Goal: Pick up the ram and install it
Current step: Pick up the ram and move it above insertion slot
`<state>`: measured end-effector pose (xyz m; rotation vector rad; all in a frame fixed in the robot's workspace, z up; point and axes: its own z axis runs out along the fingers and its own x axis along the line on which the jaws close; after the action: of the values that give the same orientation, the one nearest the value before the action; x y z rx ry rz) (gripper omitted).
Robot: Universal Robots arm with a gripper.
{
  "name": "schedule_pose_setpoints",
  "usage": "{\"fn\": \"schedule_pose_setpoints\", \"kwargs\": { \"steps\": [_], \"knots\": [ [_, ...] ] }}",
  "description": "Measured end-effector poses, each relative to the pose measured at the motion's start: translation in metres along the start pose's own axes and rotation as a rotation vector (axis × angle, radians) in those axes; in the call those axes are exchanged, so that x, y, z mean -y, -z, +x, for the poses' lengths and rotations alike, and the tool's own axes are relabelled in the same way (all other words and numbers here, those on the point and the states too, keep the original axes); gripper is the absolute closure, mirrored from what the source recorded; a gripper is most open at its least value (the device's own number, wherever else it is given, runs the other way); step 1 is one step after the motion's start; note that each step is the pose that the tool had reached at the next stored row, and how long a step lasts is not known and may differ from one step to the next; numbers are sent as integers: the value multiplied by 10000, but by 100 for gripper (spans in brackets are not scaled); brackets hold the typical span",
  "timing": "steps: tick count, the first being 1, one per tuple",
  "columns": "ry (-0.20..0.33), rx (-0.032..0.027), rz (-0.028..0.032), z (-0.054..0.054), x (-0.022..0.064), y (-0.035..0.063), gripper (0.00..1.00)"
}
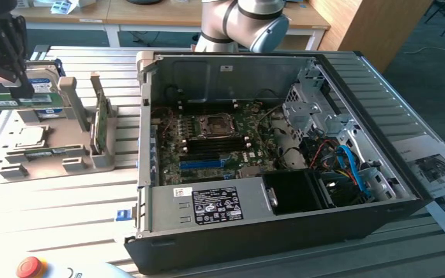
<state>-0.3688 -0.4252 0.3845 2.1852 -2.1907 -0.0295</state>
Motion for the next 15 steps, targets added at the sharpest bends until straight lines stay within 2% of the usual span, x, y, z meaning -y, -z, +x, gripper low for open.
{"fn": "schedule_pose_setpoints", "kwargs": {
  "steps": [5, 9, 15],
  "knots": [
    [0, 0, -9, 9, 83, 4, 88],
    [0, -1, -35, 31, 303, 14, 88],
    [1, 0, -45, 38, 399, 18, 88]
  ]
}}
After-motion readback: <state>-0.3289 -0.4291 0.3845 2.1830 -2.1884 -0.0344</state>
